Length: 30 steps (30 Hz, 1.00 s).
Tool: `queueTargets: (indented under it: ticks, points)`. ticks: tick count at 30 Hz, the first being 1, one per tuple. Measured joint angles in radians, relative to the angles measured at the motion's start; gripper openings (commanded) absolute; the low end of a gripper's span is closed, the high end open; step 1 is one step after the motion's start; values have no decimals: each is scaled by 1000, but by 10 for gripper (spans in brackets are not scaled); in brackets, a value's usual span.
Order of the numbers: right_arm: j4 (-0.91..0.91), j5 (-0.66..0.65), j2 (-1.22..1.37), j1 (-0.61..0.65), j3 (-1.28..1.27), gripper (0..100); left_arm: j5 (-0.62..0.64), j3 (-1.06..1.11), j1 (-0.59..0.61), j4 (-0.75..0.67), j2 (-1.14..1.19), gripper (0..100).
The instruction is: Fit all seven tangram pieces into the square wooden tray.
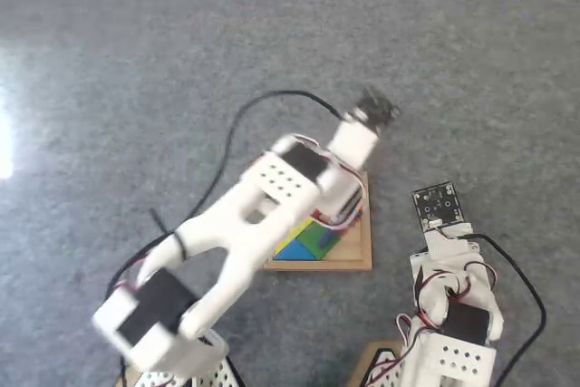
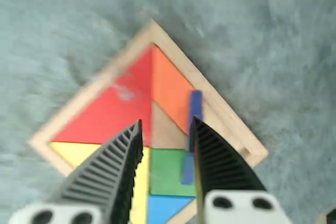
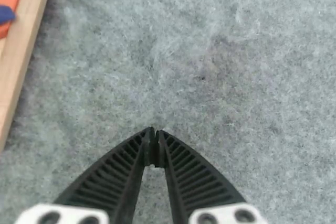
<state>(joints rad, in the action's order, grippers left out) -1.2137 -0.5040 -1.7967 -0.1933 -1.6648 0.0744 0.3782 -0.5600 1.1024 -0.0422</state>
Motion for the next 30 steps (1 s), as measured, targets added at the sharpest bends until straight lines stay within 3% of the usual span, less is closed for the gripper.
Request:
queueTargets:
  ticks: [6,10,15,30]
  points:
    - [0,0,0,0,0,17,0,52,100,8,-238,145]
    - [0,0,0,0,0,17,2,204,149,-123,-302,145]
    - [0,0,0,0,0,17,-41,391,130,-298,-229,145]
    - [0,0,0,0,0,17,-87,397,8,-321,-31,145]
